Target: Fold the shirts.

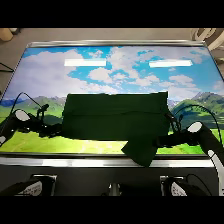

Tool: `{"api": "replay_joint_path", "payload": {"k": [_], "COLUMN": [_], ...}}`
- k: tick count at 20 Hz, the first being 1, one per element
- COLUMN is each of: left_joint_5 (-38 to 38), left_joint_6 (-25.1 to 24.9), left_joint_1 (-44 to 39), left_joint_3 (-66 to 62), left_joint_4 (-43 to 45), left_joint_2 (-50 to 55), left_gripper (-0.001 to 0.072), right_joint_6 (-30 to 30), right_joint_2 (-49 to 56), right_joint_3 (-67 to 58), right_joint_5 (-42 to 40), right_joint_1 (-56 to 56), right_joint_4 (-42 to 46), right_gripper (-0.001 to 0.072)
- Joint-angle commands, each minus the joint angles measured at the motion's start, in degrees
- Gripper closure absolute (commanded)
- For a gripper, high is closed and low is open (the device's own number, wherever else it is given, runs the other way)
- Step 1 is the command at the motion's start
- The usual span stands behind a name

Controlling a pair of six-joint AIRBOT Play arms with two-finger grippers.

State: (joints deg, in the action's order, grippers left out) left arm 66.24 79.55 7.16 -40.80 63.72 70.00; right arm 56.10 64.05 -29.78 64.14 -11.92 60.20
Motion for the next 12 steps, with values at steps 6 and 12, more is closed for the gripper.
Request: {"api": "replay_joint_path", "payload": {"k": [6,12], "left_joint_5": [-0.09,-6.69], "left_joint_6": [-4.76,1.53], "left_joint_1": [0.04,-1.31], "left_joint_3": [-2.67,-16.72], "left_joint_4": [-1.7,-1.84], "left_joint_2": [-4.39,-1.81], "left_gripper": [0.0681,0.0683], "right_joint_6": [-6.75,-1.27], "right_joint_2": [-1.4,4.59], "right_joint_3": [-6.23,-27.26], "right_joint_5": [1.73,-11.21], "right_joint_1": [0.0,0.0], "right_joint_4": [-1.9,-1.22], "right_gripper": [0.0689,0.0691]}}
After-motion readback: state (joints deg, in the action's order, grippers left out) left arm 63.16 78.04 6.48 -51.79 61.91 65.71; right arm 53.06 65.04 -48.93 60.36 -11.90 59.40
